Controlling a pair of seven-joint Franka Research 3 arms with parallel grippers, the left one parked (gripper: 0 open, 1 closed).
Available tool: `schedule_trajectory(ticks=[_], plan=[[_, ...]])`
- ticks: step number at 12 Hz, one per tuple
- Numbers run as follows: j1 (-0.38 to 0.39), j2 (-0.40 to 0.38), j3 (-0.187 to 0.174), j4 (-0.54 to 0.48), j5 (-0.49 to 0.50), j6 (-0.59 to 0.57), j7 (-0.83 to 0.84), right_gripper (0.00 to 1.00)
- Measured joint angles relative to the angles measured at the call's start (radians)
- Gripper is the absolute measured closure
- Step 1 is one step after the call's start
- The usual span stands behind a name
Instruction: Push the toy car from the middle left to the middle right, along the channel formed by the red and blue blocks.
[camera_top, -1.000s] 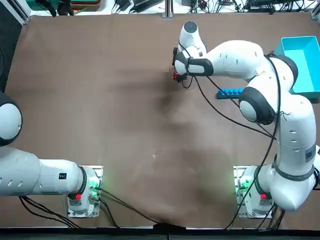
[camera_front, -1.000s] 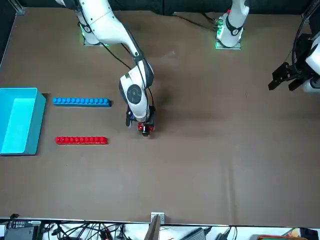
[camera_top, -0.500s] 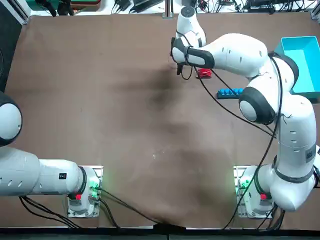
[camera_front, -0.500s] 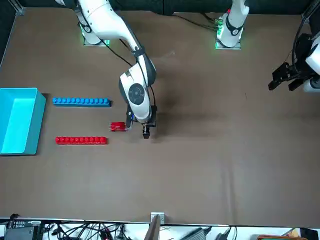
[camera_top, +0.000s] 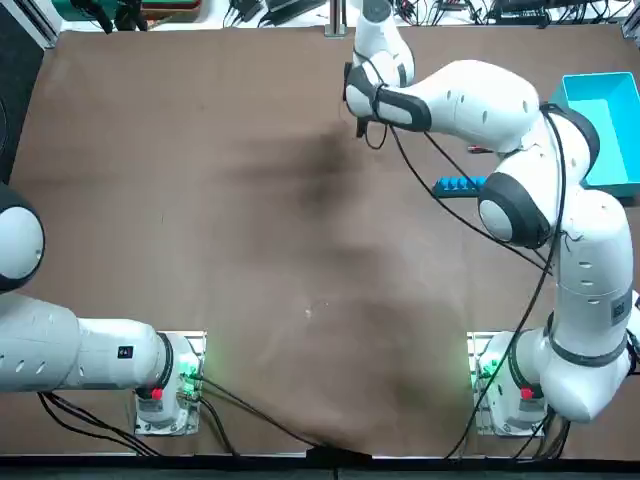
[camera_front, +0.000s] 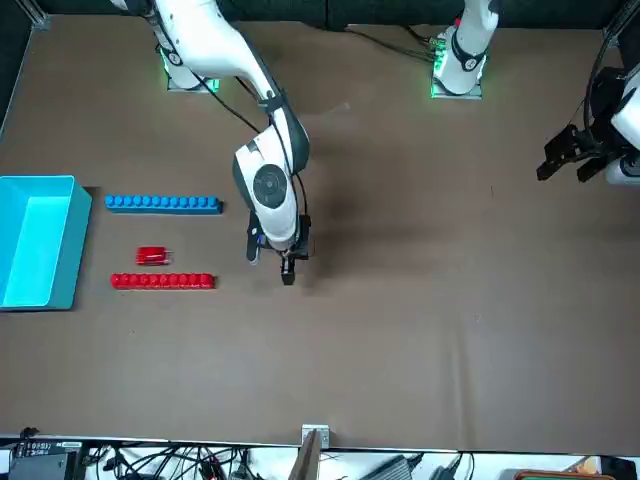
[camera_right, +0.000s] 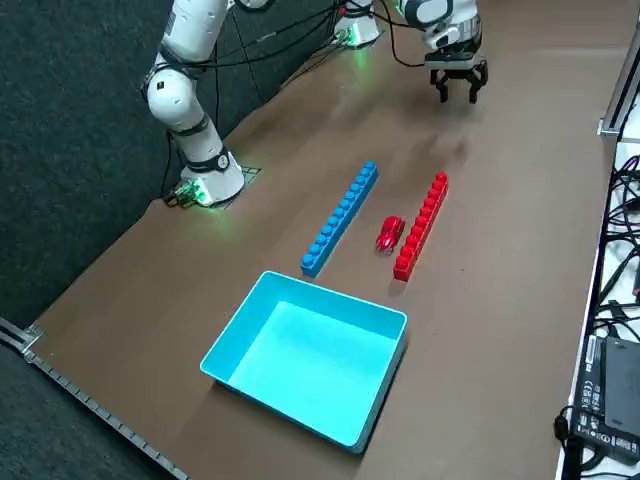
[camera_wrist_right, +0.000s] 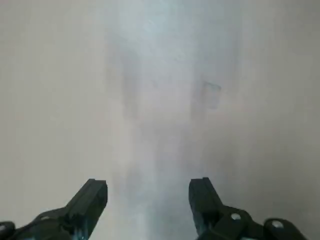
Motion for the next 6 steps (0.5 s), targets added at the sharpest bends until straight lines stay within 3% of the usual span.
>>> schedule_trajectory(ticks=[4, 6], plan=[[-0.021, -0.069, -0.024, 0.029, -0.034, -0.073, -0.126, 0.00], [-0.066, -0.119, -0.027, 0.028, -0.034, -0.166, -0.303, 0.00]])
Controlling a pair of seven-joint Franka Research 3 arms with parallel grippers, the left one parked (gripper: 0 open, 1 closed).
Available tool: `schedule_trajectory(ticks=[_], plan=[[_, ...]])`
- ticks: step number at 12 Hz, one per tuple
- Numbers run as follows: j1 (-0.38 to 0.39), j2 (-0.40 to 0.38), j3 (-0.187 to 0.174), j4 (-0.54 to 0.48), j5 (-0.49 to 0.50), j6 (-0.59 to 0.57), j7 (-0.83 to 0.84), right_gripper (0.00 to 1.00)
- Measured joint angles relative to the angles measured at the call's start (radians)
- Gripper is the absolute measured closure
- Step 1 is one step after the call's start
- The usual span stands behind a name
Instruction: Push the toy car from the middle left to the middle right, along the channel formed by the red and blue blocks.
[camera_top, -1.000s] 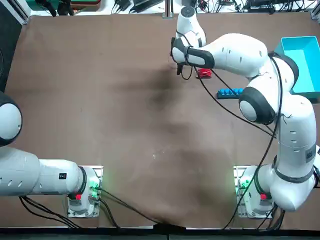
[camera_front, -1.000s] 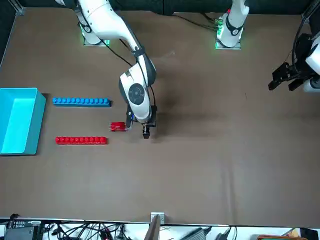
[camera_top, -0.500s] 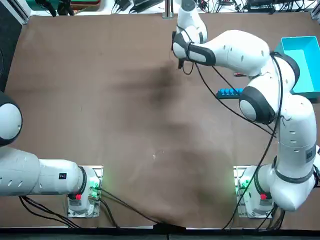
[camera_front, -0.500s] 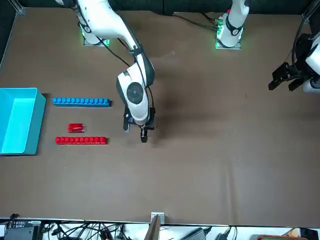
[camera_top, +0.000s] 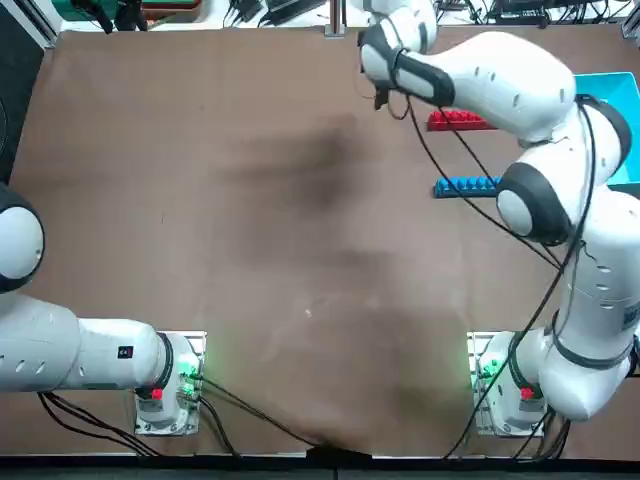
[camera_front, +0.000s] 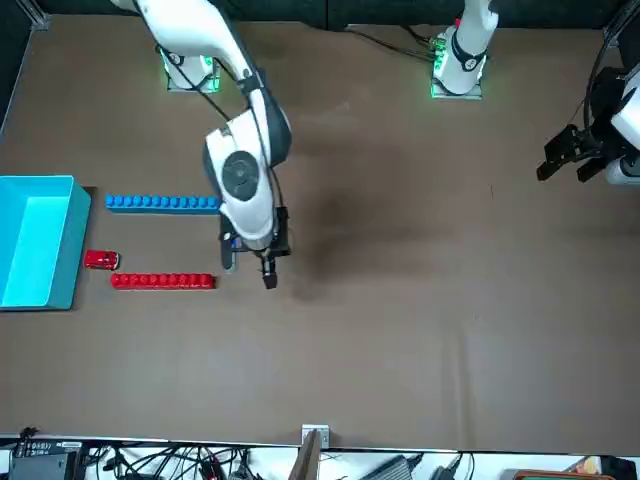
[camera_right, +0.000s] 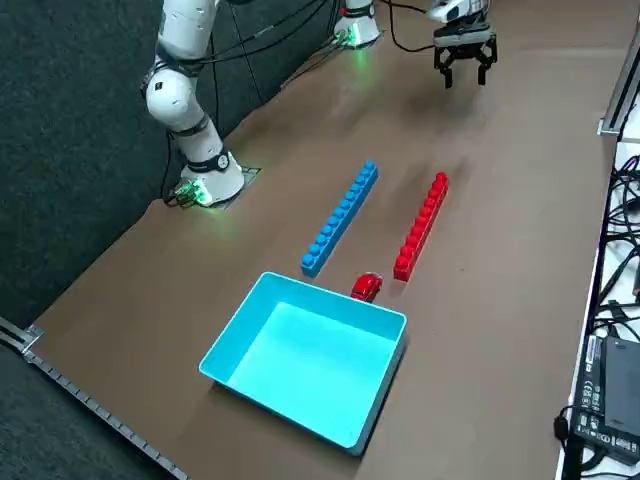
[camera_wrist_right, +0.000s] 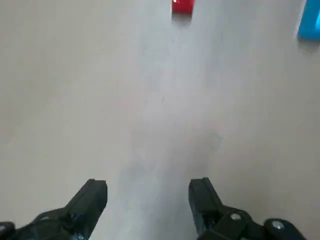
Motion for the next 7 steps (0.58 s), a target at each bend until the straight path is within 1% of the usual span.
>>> schedule_trajectory(ticks=[7], plan=[[-0.157, -0.109, -0.004, -0.002, 0.000, -0.219, -0.461, 0.00]])
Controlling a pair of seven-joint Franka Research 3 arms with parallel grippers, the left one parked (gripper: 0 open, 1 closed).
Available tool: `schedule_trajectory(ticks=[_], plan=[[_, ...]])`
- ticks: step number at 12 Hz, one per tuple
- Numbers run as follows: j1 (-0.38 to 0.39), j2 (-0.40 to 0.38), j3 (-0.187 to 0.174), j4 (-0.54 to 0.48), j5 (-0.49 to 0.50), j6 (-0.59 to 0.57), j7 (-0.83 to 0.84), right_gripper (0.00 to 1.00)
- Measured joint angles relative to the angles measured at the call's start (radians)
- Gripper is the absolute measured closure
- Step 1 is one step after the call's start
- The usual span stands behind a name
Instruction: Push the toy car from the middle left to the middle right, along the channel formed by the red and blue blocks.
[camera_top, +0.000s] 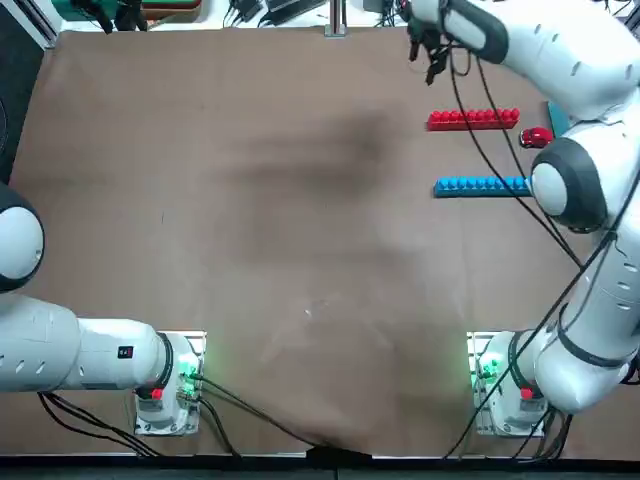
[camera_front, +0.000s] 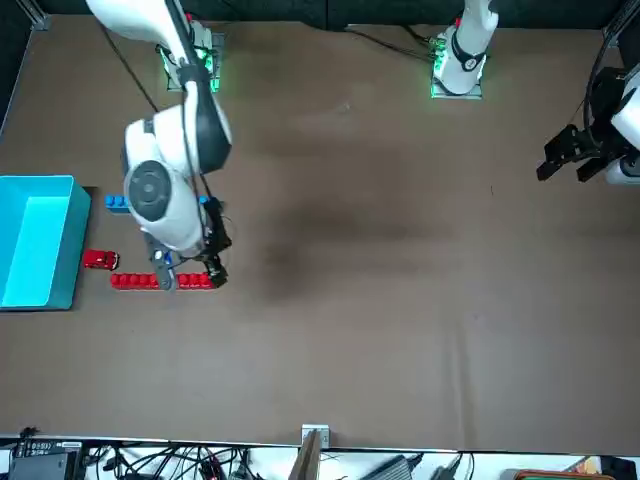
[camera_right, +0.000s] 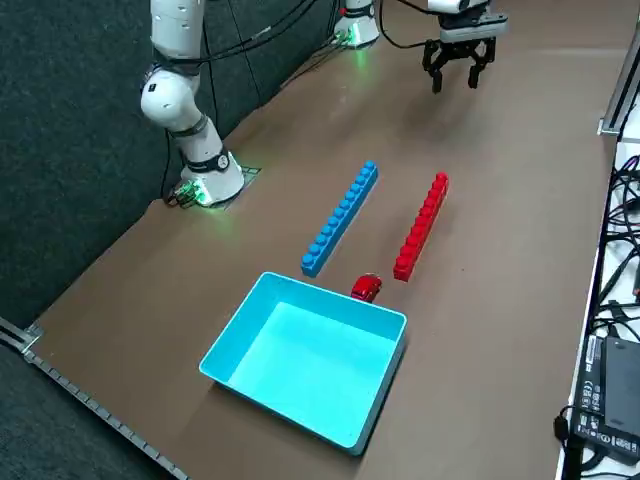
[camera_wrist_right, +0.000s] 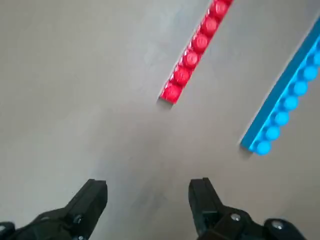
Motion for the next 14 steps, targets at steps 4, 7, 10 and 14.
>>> schedule_trajectory(ticks=[4, 7, 10, 14], plan=[[-0.065, -0.071, -0.005, -0.039, -0.003, -0.024, -0.252, 0.00], [-0.128, -0.152, -0.009, -0.105, -0.004, -0.029, -0.454, 0.00], [-0.156, -0.245, -0.009, -0.188, -0.036, -0.037, -0.621, 0.00], [-0.165, -0.352, -0.009, -0.264, -0.064, -0.091, -0.824, 0.00]])
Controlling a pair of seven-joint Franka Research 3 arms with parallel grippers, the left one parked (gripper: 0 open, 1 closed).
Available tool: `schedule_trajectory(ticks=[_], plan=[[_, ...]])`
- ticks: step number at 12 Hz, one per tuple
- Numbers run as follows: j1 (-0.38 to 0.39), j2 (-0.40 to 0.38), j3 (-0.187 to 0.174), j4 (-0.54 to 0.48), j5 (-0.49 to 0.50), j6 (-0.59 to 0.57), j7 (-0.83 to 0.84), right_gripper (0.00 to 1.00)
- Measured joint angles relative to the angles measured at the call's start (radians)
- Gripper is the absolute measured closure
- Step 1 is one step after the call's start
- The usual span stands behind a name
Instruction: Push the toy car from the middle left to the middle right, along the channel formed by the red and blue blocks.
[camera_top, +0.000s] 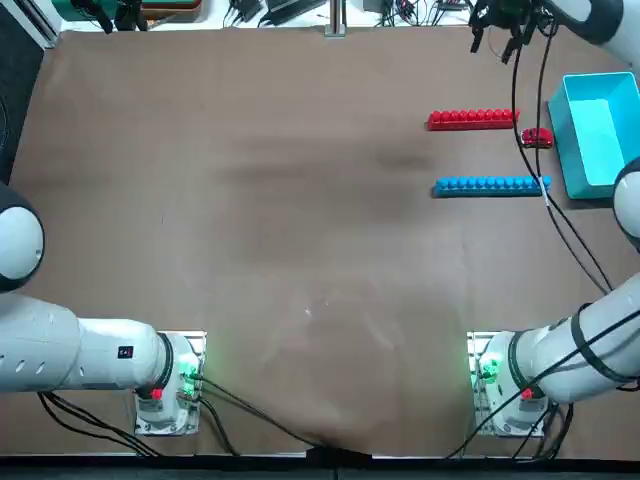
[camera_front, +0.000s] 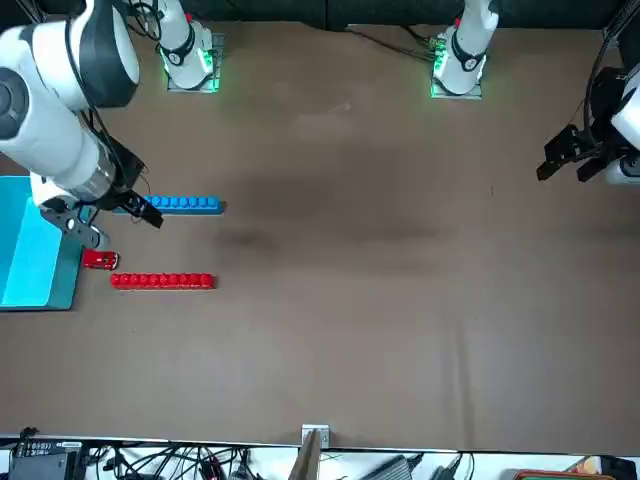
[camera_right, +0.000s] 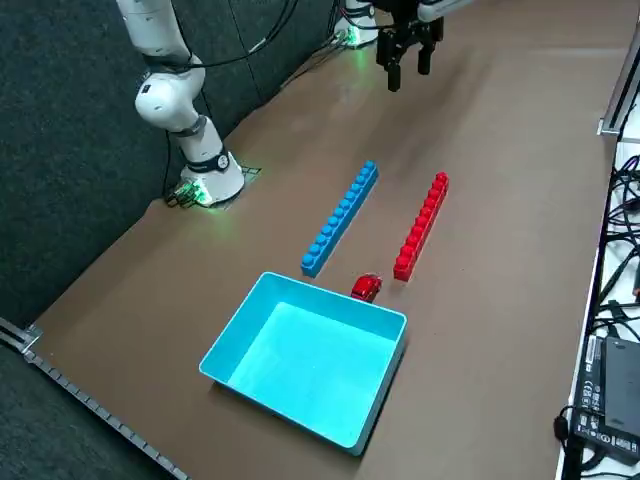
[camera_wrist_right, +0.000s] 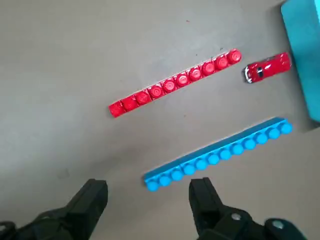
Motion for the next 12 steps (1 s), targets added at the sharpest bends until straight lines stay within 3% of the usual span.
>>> schedule_trajectory(ticks=[7, 12], plan=[[-0.022, -0.100, 0.000, -0.013, -0.014, -0.066, -0.266, 0.00], [-0.079, -0.152, -0.002, -0.023, -0.012, -0.083, -0.408, 0.00]])
